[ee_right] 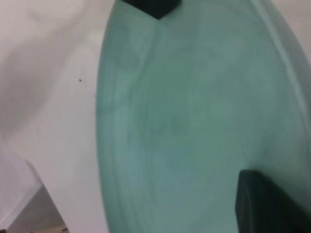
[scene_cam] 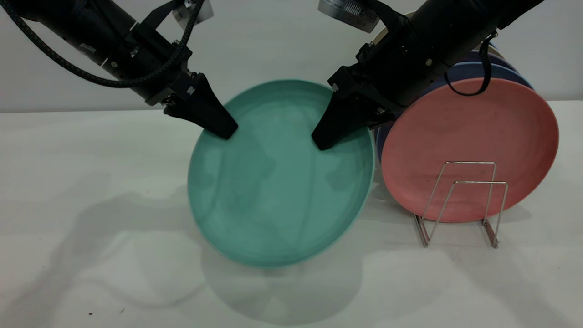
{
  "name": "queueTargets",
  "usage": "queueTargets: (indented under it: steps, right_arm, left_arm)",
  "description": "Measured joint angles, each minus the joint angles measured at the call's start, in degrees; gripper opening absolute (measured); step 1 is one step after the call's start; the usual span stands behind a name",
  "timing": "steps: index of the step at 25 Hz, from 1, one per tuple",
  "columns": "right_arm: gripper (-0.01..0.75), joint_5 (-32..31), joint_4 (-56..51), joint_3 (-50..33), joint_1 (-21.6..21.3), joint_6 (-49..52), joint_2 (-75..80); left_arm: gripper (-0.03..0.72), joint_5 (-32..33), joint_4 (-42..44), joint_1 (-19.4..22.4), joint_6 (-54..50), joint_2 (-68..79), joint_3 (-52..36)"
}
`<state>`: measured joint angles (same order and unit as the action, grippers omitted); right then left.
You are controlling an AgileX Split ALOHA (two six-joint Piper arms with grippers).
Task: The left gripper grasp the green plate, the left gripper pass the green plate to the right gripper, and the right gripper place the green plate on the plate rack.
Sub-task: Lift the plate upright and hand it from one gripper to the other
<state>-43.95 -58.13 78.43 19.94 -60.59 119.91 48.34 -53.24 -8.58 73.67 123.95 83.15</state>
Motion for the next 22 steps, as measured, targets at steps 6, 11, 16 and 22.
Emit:
queueTargets:
  steps: [6,11,16,22]
  right_arm:
    - [0.109,-1.12,-0.14,0.0,0.16,-2.57,0.0]
    - [0.108,-2.35,1.99,0.0,0.35,-4.37,-0.53]
    - [0.107,-2.46,6.19,0.0,0.1,-4.24,-2.49]
    - [0.105,-3.5,11.53,0.0,-0.88,-1.43,-6.0]
  left_arm:
    - [0.473,0.35,-0.98,-0.23,-2.73,-0.05,0.0]
    - [0.707,1.31,3.33,-0.17,-5.26,-1.02,0.0]
    - [0.694,3.45,10.93,0.5,-12.6,-4.04,0.0]
    - [0.63,3.74,13.42,3.68,-15.24,-7.5,0.0]
